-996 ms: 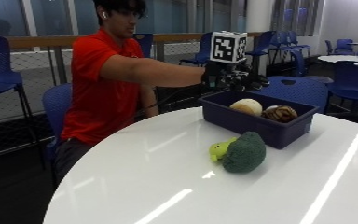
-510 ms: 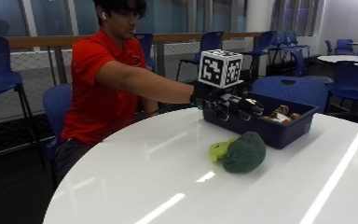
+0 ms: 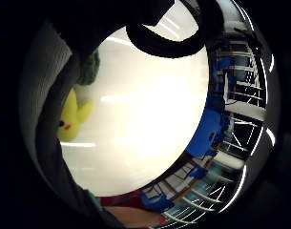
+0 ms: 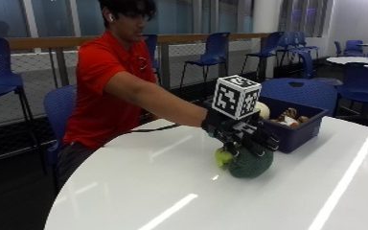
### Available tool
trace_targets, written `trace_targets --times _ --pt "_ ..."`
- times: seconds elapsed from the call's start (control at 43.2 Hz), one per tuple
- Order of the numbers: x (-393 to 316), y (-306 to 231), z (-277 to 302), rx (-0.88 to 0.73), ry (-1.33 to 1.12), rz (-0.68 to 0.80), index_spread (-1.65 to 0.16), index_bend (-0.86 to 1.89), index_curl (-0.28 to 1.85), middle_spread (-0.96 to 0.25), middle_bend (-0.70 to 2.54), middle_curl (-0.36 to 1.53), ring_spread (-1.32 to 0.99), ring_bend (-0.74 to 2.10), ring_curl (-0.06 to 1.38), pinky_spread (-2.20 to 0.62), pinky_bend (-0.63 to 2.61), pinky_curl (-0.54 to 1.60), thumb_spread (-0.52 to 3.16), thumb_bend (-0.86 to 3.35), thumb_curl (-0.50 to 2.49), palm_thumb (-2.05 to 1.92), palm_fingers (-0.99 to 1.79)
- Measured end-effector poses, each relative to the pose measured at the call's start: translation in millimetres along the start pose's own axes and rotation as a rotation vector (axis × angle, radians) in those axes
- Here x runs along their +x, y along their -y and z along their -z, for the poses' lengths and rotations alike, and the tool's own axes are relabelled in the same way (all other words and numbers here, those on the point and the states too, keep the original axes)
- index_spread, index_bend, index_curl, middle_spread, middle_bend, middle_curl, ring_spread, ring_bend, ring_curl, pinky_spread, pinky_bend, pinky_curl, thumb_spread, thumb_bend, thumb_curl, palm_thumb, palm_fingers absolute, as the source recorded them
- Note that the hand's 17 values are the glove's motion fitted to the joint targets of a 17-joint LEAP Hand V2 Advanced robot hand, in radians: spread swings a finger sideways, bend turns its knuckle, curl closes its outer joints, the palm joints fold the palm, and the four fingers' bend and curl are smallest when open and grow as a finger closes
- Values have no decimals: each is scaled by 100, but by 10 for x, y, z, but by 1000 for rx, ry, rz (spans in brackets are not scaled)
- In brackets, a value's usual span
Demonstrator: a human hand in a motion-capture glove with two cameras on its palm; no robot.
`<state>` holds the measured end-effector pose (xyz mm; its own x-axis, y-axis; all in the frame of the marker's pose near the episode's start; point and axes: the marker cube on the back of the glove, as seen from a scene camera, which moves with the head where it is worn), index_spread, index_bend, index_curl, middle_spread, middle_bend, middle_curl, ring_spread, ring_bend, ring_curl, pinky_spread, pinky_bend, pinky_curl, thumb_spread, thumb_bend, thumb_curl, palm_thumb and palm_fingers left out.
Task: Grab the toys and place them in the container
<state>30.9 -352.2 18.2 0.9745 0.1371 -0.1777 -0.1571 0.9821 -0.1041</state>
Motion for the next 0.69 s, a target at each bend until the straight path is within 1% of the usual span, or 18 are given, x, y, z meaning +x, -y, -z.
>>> trace_targets --times 0.185,0.208,0.255,0.44,0.486,0.533,0.602,0.625,0.695 --pt "59 113 -159 -33 26 -14 -36 11 25 -7 12 26 -1 16 27 9 86 36 113 -3 29 -2 -17" --pt "64 123 -179 -38 24 -14 -36 13 25 -7 13 26 -1 17 27 9 82 35 113 -4 29 -3 -18" --pt "70 141 -223 -48 17 -16 -36 11 24 -7 11 25 -1 14 26 9 95 39 113 -2 29 0 -16" --pt "80 191 -368 -64 19 -17 -36 11 22 -6 10 22 0 17 25 5 120 44 118 1 31 8 -14" --pt "95 193 -389 -54 32 -18 -37 11 21 -5 8 21 -1 27 27 0 123 45 120 2 32 12 -7" --pt "123 194 -410 -32 43 -20 -37 11 21 -5 10 21 -1 30 28 -3 125 45 122 2 33 13 -6" --pt "175 192 -439 11 51 -24 -39 13 21 -6 14 21 -6 43 31 -10 121 44 125 2 34 14 2" --pt "187 191 -446 24 47 -26 -39 12 20 -8 15 21 -9 51 34 -14 123 44 127 3 35 16 12" --pt "194 189 -458 62 27 -34 -40 11 19 -11 16 21 -16 61 35 -22 124 42 133 6 36 21 23"
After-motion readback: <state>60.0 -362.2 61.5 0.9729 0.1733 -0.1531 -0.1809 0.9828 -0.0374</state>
